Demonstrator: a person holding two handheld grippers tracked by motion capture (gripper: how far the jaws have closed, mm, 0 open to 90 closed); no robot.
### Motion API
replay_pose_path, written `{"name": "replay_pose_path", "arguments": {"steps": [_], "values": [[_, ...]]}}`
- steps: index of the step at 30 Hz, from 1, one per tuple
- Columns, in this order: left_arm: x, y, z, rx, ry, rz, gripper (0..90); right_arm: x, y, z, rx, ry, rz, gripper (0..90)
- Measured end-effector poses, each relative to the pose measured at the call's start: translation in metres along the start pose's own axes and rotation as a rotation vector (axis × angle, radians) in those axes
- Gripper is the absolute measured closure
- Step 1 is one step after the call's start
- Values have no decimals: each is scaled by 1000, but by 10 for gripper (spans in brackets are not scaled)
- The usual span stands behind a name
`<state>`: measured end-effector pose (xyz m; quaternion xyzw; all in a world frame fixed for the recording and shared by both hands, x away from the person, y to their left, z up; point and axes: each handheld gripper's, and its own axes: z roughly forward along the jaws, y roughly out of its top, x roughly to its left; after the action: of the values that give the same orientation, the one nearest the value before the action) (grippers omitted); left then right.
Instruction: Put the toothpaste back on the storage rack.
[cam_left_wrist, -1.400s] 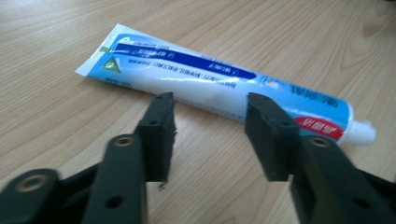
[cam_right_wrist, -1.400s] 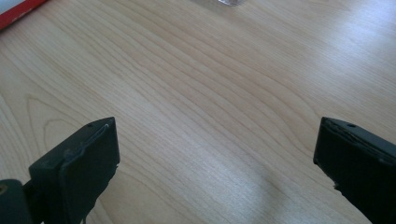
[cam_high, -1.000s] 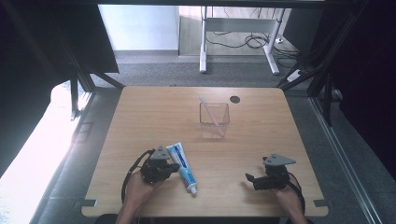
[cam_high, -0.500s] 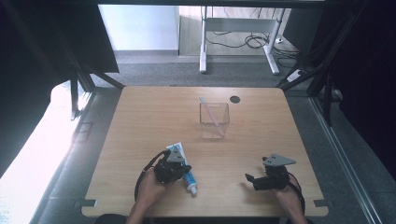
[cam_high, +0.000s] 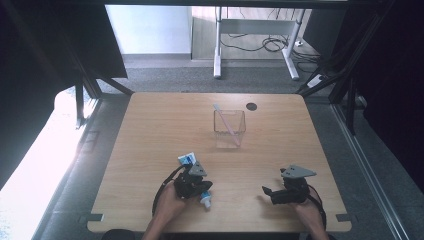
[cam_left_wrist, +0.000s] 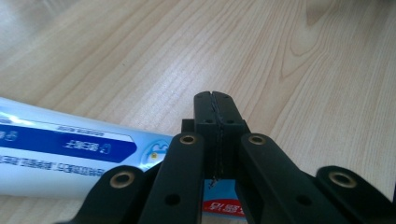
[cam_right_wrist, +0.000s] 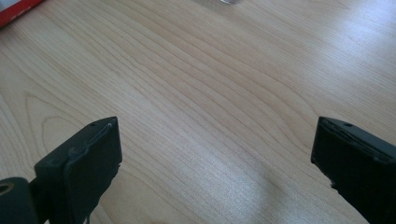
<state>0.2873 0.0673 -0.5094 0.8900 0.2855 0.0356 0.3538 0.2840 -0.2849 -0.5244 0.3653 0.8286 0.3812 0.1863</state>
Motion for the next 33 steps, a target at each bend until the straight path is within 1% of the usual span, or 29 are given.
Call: {"name": "replay_pose_path", "arguments": {"steps": [3,5,13,15,18,22,29,33], "values": [[0,0,1,-1,-3,-18,896,0,0,-1,0,0,-1,21],[-1,0,1,4,1,-20,896,-1,0,-1,-1,0,0,22],[-2,-2,2,50,6,-31,896,0,0,-1,-4,3,0,25],[-1,-3,2,53,3,-39,896,0,0,-1,-2,3,-2,28],[-1,-4,1,66,1,-37,896,0,0,-1,0,6,0,33],[1,-8,-2,70,2,-38,896,0,0,0,4,10,-1,35],[5,-15,-8,88,4,-46,896,1,0,0,6,3,-12,38],[8,-16,-12,104,3,-36,895,0,0,0,6,6,-9,39]]}}
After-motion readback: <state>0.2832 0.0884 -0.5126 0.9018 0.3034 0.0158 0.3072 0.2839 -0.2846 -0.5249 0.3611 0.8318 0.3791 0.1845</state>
